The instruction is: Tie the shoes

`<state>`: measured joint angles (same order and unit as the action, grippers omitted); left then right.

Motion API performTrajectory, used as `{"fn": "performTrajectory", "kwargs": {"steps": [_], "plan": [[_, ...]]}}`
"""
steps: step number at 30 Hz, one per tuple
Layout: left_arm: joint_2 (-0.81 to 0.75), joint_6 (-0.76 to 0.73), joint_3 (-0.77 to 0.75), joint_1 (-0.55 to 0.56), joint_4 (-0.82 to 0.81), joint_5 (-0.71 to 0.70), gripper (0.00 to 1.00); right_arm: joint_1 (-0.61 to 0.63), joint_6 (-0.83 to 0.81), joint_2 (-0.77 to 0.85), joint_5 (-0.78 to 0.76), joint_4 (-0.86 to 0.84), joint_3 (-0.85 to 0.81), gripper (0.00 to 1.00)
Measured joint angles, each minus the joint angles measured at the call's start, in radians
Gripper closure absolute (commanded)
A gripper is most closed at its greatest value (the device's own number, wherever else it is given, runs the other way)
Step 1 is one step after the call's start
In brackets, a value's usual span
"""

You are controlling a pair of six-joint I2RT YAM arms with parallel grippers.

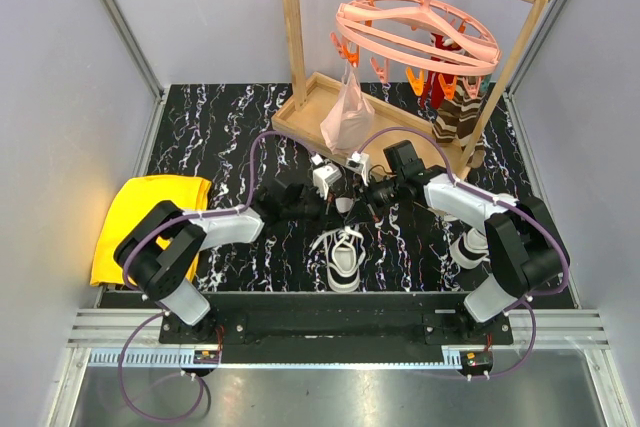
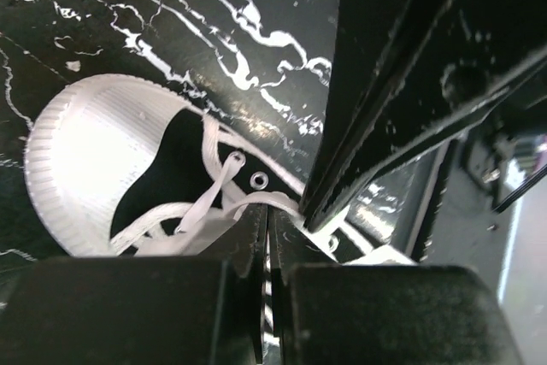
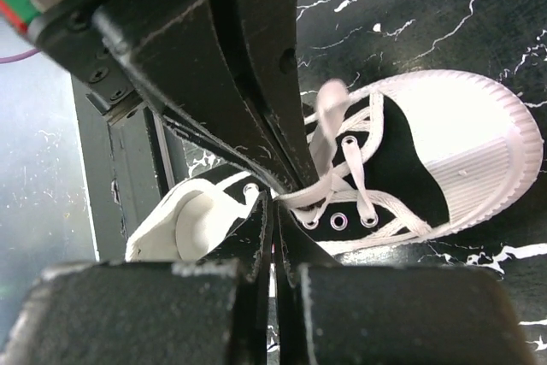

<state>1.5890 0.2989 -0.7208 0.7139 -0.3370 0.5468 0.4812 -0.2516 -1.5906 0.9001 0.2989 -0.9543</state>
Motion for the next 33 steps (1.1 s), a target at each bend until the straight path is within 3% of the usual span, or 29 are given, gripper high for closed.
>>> {"fn": "performTrajectory", "kwargs": {"steps": [12,28,31,33], "plan": [[0.035,0.245,0.123,-0.018,-0.290,0.052,0.91,0.000,0.034,0.000,0.011,-0.022,0.020,1.00],[0.072,0.339,0.160,-0.029,-0.454,0.082,0.94,0.000,0.070,0.006,0.041,-0.043,0.030,1.00],[0.089,0.349,0.161,-0.029,-0.483,0.094,0.95,0.000,0.070,0.006,0.045,-0.044,0.035,0.94],[0.099,0.356,0.161,-0.030,-0.496,0.103,0.95,0.000,0.071,0.006,0.045,-0.043,0.039,0.83]]}}
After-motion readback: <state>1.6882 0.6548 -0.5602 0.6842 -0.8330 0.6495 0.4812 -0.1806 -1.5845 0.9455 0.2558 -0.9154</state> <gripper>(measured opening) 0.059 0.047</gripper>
